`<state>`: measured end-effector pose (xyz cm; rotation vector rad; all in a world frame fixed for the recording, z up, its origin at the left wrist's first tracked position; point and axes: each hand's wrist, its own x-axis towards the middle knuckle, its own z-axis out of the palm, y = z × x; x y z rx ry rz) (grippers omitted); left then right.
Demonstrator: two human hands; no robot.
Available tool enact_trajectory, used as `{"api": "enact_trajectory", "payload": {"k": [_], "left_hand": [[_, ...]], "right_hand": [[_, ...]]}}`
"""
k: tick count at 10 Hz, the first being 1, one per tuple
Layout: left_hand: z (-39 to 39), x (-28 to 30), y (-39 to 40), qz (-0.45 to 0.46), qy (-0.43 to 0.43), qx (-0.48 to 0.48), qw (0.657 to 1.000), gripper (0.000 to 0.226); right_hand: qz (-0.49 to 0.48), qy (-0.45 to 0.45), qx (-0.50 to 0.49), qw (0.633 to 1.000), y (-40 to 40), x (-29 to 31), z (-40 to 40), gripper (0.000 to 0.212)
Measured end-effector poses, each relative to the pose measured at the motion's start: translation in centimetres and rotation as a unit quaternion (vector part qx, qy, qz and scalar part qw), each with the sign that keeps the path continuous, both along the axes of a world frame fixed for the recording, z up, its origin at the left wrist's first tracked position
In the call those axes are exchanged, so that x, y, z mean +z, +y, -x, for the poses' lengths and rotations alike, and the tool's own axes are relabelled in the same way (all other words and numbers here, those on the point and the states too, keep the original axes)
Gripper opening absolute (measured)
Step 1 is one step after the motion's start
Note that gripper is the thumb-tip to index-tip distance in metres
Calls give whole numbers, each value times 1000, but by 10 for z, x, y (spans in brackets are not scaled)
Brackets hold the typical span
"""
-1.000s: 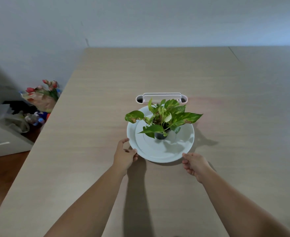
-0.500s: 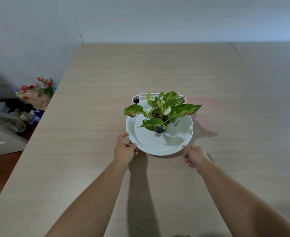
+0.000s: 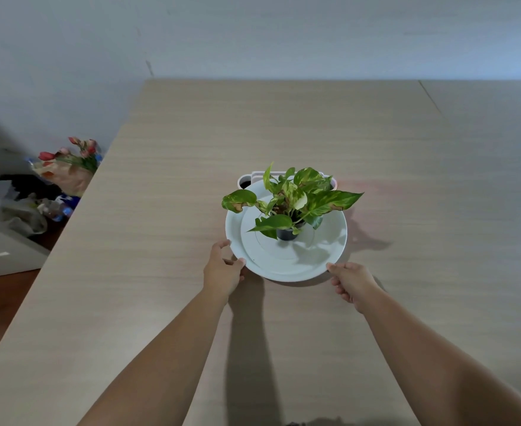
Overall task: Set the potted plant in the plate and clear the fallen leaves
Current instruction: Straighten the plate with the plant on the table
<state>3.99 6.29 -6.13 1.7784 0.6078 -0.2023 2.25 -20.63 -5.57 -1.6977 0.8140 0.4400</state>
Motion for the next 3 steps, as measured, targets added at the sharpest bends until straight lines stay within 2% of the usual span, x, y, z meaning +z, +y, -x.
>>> {"api": "enact_trajectory", "payload": {"k": [1, 2, 3], "left_hand": [[14, 5, 10, -116, -44, -66, 990, 52], [34, -9, 32, -318, -76, -172, 929, 55], [56, -29, 69, -440, -5, -237, 866, 61]], "right_hand": [[35, -13, -21, 999, -2, 8, 5, 34], [19, -35, -29, 999, -4, 21, 9, 35], [-4, -34, -40, 999, -5, 37, 19, 30]]}}
